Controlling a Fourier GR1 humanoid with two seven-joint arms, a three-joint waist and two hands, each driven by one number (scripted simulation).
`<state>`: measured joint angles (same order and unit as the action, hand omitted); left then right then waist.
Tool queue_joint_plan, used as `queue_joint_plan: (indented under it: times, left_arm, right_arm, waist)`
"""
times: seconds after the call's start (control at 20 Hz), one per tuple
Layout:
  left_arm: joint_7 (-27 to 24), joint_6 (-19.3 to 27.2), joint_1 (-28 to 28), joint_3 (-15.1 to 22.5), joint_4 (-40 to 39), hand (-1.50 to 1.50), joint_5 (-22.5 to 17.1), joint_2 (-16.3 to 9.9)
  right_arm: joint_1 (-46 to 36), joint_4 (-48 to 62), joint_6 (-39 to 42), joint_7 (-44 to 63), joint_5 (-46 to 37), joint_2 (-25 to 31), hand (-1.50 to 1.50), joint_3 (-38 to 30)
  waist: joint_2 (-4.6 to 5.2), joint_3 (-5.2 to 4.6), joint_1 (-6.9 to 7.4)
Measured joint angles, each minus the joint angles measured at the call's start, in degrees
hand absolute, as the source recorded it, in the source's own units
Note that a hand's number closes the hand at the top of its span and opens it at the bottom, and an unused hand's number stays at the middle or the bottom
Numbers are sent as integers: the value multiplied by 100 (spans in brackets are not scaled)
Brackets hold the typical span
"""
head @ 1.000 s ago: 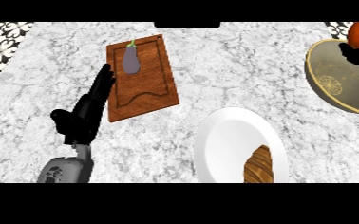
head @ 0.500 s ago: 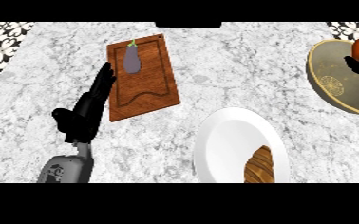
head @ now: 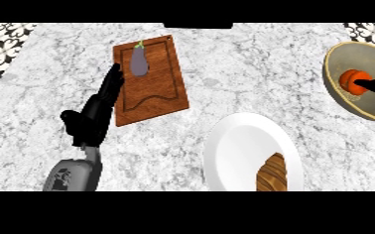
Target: Pick the squash from the plate and place it in the bowl
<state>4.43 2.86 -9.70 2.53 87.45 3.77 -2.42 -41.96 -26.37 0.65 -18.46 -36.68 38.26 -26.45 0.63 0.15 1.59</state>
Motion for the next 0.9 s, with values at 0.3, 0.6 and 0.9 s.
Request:
queue_joint_plan:
  times: [0.3, 0.6, 0.9]
  left_arm:
    - [-31, -18, 108, 4, 42, 0, -19, 16]
    - [39, -15, 16, -90, 18, 0, -35, -33]
    - [94, -13, 87, -91, 111, 0, -18, -46]
  right_arm:
    - [-148, 132, 27, -770, 617, 28, -150, -494]
    - [-178, 301, 301, -934, 1231, 350, -150, -989]
    - [-83, 537, 963, -805, 1794, 762, -150, -1352]
  waist:
    - [-22, -2, -43]
    - [-37, -9, -87]
    - [-44, -10, -103]
